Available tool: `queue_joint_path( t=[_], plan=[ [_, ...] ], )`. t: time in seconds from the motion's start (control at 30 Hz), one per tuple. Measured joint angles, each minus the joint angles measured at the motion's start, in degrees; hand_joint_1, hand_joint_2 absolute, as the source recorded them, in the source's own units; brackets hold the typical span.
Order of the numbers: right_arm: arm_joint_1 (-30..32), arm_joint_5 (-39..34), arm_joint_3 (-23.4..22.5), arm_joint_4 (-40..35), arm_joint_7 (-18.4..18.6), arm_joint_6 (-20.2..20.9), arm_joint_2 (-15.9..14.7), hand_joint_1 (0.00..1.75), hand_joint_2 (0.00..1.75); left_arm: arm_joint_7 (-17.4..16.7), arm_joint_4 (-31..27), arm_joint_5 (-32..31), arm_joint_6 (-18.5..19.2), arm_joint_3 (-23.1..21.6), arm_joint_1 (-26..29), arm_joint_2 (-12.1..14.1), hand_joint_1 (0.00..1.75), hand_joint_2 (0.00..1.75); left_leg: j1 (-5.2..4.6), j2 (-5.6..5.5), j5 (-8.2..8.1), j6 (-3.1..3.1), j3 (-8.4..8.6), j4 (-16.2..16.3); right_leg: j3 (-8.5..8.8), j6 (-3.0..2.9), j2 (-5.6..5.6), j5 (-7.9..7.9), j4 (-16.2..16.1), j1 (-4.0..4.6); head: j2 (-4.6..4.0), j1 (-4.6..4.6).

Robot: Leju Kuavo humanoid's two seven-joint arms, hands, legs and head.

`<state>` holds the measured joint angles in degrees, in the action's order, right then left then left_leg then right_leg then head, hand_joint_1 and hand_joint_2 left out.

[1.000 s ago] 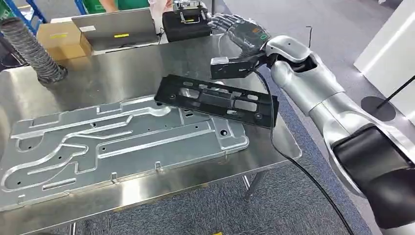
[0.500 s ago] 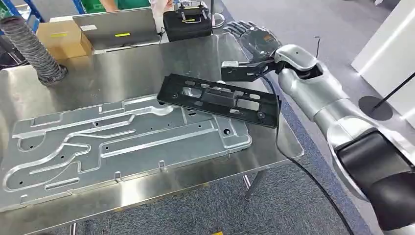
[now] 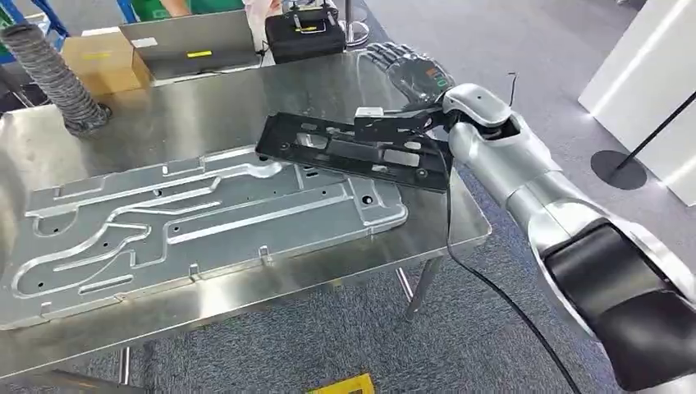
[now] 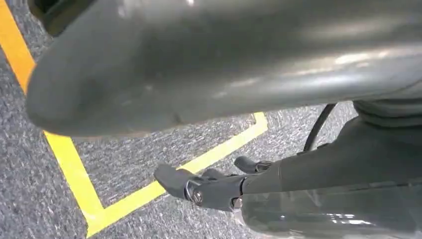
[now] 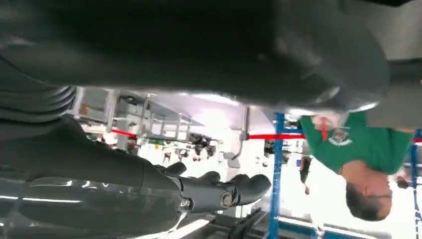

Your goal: Take the parts from the cabinet and place them on the table.

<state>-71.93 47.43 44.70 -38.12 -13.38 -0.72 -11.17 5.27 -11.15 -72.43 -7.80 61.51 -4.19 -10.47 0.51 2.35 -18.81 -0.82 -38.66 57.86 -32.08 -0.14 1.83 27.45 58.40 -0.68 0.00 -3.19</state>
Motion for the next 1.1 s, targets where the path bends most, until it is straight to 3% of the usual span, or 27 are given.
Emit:
queue_joint_path(
  t=[0.03,0.07,0.13,0.17,0.2,0.27,0.33,0.37,0.4,0.43,0.5,0.53,0.57,0.6,0.63,0.67,0.7,0.73,0.8,0.83,0.87,0.9,0.93,1.0,1.03,1.07,1.1],
  plan=[
    [-0.1,0.0,0.0,0.0,0.0,0.0,0.0,0.0,0.0,0.0,0.0,0.3,0.0,0.0,0.1,0.0,0.0,0.0,0.14,-0.15,-0.61,-0.32,-0.46,0.3,-0.21,-0.52,-0.17,-0.82,-0.3,-0.37,0.0,0.02],
    [-0.2,0.0,0.0,0.1,0.0,0.0,0.0,0.0,0.0,-0.1,0.0,0.5,0.0,0.0,0.1,0.0,0.0,0.0,0.11,-0.72,-3.62,-0.35,-1.19,2.0,-0.86,-0.91,-0.07,-1.52,-0.5,-0.23,0.0,0.02],
    [-0.3,0.2,-0.2,0.2,0.0,0.0,-0.2,0.0,0.0,-0.1,0.0,0.8,0.1,0.1,0.2,0.0,0.0,0.0,0.22,-1.22,-10.62,-0.35,-3.22,10.4,-2.44,-1.3,-0.07,-2.83,-0.4,-0.14,0.0,0.0],
    [-0.3,0.2,-0.3,0.3,0.0,0.0,-0.6,0.0,0.0,-0.1,0.0,0.9,0.1,0.2,0.2,0.0,0.0,0.0,0.21,-1.32,-13.03,-0.38,-4.06,15.0,-3.33,-1.38,-0.07,-3.49,-0.3,-0.06,0.0,0.0],
    [-0.2,0.2,-0.3,0.4,0.0,0.0,-0.9,0.0,0.0,-0.1,0.0,1.0,0.1,0.3,0.2,0.0,0.0,0.0,0.21,-1.4,-13.89,-0.37,-4.19,18.3,-4.24,-1.39,-0.06,-4.12,-0.3,0.03,0.0,0.0],
    [0.0,0.0,-0.5,0.8,0.0,-0.1,-1.2,0.0,0.0,0.0,0.0,1.3,0.1,0.5,0.1,0.0,0.0,0.0,0.17,-1.44,-11.5,0.01,-1.06,17.1,-5.87,-1.34,0.12,-5.3,-0.1,0.19,0.0,0.0],
    [0.2,-0.2,-1.0,1.2,0.0,-0.8,-1.2,0.0,0.0,0.0,0.0,1.5,0.2,0.7,0.1,0.0,0.0,0.0,-0.19,-1.37,-8.5,1.07,5.67,8.6,-7.18,-1.25,0.22,-6.34,0.2,0.46,0.0,0.0],
    [0.3,-0.3,-1.3,1.4,0.0,-1.2,-1.2,0.0,0.0,0.0,0.0,1.5,0.2,0.9,0.0,0.2,0.0,0.0,-0.57,-0.69,-10.21,2.0,9.03,3.4,-7.58,-1.13,0.22,-6.84,0.2,0.38,0.0,0.0],
    [0.5,-0.4,-1.8,1.7,0.1,-1.9,-1.4,0.0,0.0,0.0,0.0,1.5,0.2,1.0,-0.1,0.4,0.0,0.0,-0.69,-0.48,-11.33,1.75,11.38,-0.2,-7.91,-0.77,0.11,-7.29,0.2,0.59,0.0,0.02],
    [0.8,-0.4,-2.4,2.1,0.2,-2.6,-1.4,0.0,0.0,0.0,0.0,1.4,0.3,1.1,-0.2,0.4,0.0,0.0,-1.04,-0.46,-11.28,1.36,11.25,-0.3,-7.93,-0.29,0.0,-7.91,-0.1,0.49,0.0,-0.02],
    [1.7,-0.4,-3.3,2.5,0.2,-3.4,-1.4,0.0,0.0,0.0,0.0,1.2,0.3,1.2,-0.1,0.3,0.0,0.0,-1.42,-0.51,-10.25,1.78,10.84,-0.7,-7.81,0.34,-0.04,-9.23,-0.8,0.38,0.0,0.02],
    [2.3,-0.5,-3.8,2.7,0.2,-3.8,-1.4,0.0,0.0,-0.1,0.1,1.1,0.3,1.3,0.1,0.2,0.0,0.0,-0.59,-0.22,-9.06,1.93,10.38,-1.9,-7.86,0.55,0.1,-9.59,-1.3,0.43,0.0,0.0],
    [2.6,-0.6,-4.3,3.0,0.2,-4.0,-1.3,0.0,0.0,-0.1,0.1,1.0,0.3,1.4,0.1,0.3,0.0,0.0,-0.41,0.79,-7.96,2.29,10.22,-2.4,-8.41,1.07,0.02,-7.36,-0.5,0.31,0.0,0.0],
    [2.8,-0.6,-4.9,3.2,0.2,-4.2,-1.1,0.0,0.0,-0.1,0.1,1.0,0.3,1.4,0.1,0.3,0.0,0.0,-0.41,0.97,-7.23,2.85,9.27,-2.5,-9.47,1.59,-0.36,-3.43,2.2,0.18,0.0,0.02],
    [3.0,-0.6,-5.4,3.3,0.1,-4.3,-0.9,0.0,0.0,-0.1,0.1,0.9,0.2,1.4,0.1,0.3,0.0,0.0,-0.44,1.18,-6.43,2.63,8.31,-2.5,-10.73,2.13,-0.56,0.47,6.3,0.04,0.0,0.02],
    [3.3,-0.7,-5.9,3.4,0.2,-4.4,-0.6,0.0,0.0,-0.1,0.1,0.9,0.3,1.4,0.2,0.3,0.0,0.0,-0.45,1.49,-5.78,2.63,7.5,-2.5,-11.79,2.61,-0.63,3.13,10.6,-0.08,0.0,0.0],
    [3.9,-0.7,-6.3,3.5,0.2,-4.4,-0.3,0.0,0.0,-0.1,0.1,0.8,0.3,1.4,0.2,0.3,0.0,0.0,-0.4,1.73,-5.18,2.48,6.63,-2.4,-12.57,3.04,-0.71,4.19,14.3,-0.19,0.0,0.0],
    [4.5,-0.7,-6.7,3.6,0.2,-4.4,-0.1,0.0,0.0,-0.1,0.1,0.8,0.3,1.4,0.2,0.3,0.0,0.0,-0.29,2.12,-4.45,2.26,5.6,-2.4,-12.53,3.5,-0.82,3.02,16.7,-0.44,0.0,0.0],
    [5.1,-0.7,-7.3,3.7,0.2,-4.4,0.2,0.0,0.0,-0.2,0.1,0.6,0.3,1.4,0.2,0.3,0.0,0.0,0.12,2.37,-3.33,1.61,3.77,-2.0,-9.4,4.23,-0.86,-1.0,14.1,-1.1,0.0,0.0],
    [5.1,-0.7,-7.6,3.7,0.2,-4.5,0.2,0.0,0.0,-0.2,0.1,0.6,0.3,1.4,0.1,0.3,0.0,0.0,0.39,2.48,-2.87,1.2,2.77,-1.5,-5.98,4.68,-0.83,-1.99,9.9,-1.52,0.0,0.0],
    [5.1,-0.7,-7.8,3.7,0.2,-4.6,0.2,0.0,0.0,-0.3,0.1,0.6,0.3,1.4,0.0,0.4,0.0,0.0,0.37,2.46,-2.54,0.73,2.13,-0.8,-1.93,5.09,-0.19,-1.01,4.9,-2.09,0.0,0.0],
    [5.1,-0.7,-8.2,3.7,0.4,-4.7,0.2,0.0,0.0,-0.4,0.1,0.6,0.3,1.4,-0.1,0.4,0.0,0.0,0.23,2.17,-2.39,0.35,1.28,0.0,1.82,4.76,0.77,1.25,-0.8,-2.19,0.0,0.0],
    [5.4,-0.7,-8.3,3.7,0.4,-4.9,0.2,0.0,0.0,-0.5,0.0,0.5,0.3,1.4,-0.1,0.4,0.0,0.0,0.42,2.1,-1.7,-0.21,1.22,0.0,0.96,3.0,1.04,1.12,-0.3,-1.81,0.0,0.0],
    [6.1,-0.5,-8.8,3.8,0.4,-4.8,0.2,0.0,0.0,-0.5,0.1,0.5,0.3,1.4,0.0,0.4,0.0,0.0,0.74,2.0,-0.46,-1.09,0.88,-0.4,0.3,1.92,0.72,0.39,-0.4,-1.46,0.0,0.02],
    [6.3,-0.3,-8.9,3.8,0.4,-4.6,0.2,0.0,0.0,-0.4,0.1,0.5,0.2,1.4,0.3,0.4,0.0,0.0,0.88,1.85,0.11,-1.68,0.53,-0.8,-0.33,1.03,0.54,-0.37,-0.6,-1.37,0.0,0.02],
    [6.2,-0.2,-8.9,3.8,0.2,-4.5,0.2,0.0,0.0,-0.5,0.1,0.5,0.2,1.4,0.3,0.4,0.0,0.0,1.19,1.21,-1.59,-1.73,-0.45,0.0,-0.72,0.61,0.67,-1.21,-0.7,-1.49,0.0,0.0],
    [6.2,-0.1,-9.0,3.8,0.0,-4.4,0.1,0.0,0.0,-0.4,0.1,0.5,0.2,1.4,0.3,0.4,0.0,0.0,1.19,0.11,-5.23,-1.57,-1.44,2.8,-1.5,0.19,0.61,-1.92,-0.7,-1.49,0.0,0.02]
  ],
)
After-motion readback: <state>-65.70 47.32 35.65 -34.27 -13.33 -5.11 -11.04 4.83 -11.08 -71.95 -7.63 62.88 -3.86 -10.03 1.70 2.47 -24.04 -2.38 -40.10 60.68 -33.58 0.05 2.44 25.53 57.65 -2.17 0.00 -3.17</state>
